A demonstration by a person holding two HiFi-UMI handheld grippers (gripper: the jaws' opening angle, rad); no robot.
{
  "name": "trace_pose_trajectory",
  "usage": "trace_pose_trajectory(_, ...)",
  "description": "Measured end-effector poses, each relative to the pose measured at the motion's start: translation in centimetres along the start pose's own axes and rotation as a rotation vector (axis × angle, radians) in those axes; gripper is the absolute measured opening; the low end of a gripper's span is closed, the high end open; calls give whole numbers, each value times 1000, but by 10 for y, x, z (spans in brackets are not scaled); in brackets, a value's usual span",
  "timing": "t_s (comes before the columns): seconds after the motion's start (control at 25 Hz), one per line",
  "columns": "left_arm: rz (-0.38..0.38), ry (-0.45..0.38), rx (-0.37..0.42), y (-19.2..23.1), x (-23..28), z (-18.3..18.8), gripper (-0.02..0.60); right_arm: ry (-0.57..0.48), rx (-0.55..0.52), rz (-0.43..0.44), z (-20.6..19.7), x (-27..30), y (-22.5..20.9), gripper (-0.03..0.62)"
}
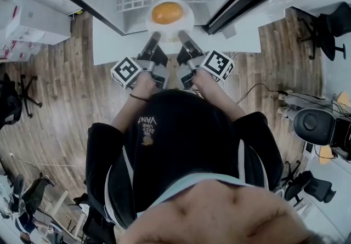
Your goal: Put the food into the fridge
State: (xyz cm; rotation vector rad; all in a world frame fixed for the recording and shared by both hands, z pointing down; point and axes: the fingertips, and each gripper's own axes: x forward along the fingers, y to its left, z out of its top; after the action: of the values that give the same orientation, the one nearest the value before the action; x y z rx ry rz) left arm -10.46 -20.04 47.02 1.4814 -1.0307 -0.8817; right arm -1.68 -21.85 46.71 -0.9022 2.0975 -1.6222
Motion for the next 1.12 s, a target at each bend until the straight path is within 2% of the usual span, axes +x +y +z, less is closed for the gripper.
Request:
trace_pose_trajectory(0.44,-13,11,11,-2,20,18,28,-13,11,23,11,24,4,20)
trace_pose_trajectory(1.12,11,39,10,2,38,32,28,-55,36,20,23,41,2,20)
